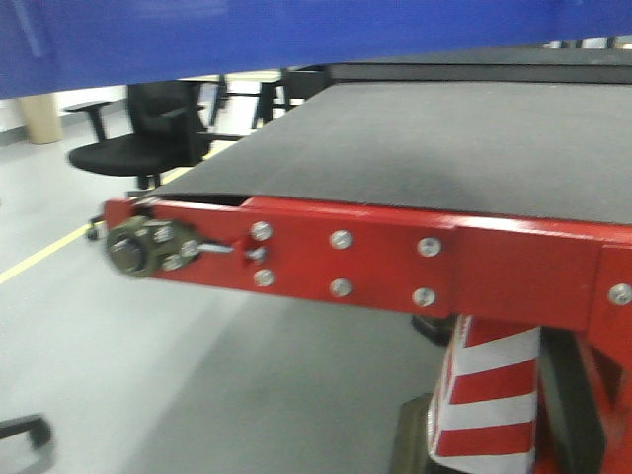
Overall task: Move blue bin to conveyor side
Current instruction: 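Hold the bin with both grippers while approaching the red conveyor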
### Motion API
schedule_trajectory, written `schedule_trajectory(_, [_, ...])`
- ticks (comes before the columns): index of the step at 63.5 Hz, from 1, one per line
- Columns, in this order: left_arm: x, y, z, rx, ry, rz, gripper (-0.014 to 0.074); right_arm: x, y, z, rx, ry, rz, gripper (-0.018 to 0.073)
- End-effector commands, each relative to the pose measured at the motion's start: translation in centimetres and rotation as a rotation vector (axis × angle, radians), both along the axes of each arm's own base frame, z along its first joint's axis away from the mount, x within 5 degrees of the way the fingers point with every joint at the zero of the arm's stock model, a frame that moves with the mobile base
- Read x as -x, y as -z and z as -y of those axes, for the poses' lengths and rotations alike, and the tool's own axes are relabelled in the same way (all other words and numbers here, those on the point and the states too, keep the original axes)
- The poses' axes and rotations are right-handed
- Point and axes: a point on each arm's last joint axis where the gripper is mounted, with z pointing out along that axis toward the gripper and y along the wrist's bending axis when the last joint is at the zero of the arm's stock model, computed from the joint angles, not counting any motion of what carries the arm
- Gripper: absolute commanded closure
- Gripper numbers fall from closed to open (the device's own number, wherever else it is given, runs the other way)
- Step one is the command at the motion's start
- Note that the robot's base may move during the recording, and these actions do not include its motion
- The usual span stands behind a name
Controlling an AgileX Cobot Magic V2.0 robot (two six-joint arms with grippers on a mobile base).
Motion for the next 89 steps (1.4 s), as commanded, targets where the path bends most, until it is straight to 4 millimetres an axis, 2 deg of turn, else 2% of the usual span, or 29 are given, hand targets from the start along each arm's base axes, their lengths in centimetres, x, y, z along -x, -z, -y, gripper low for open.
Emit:
schedule_trajectory(1, [0.66,-1.8,0.32,0.019,0.019,0.132,0.0615,0.25,-1.86,0.18,-0.023,-0.004,0.154,0.0629])
schedule_trajectory(89, [0.66,-1.8,0.32,0.019,0.019,0.132,0.0615,0.25,-1.86,0.18,-0.023,-0.004,0.154,0.0629])
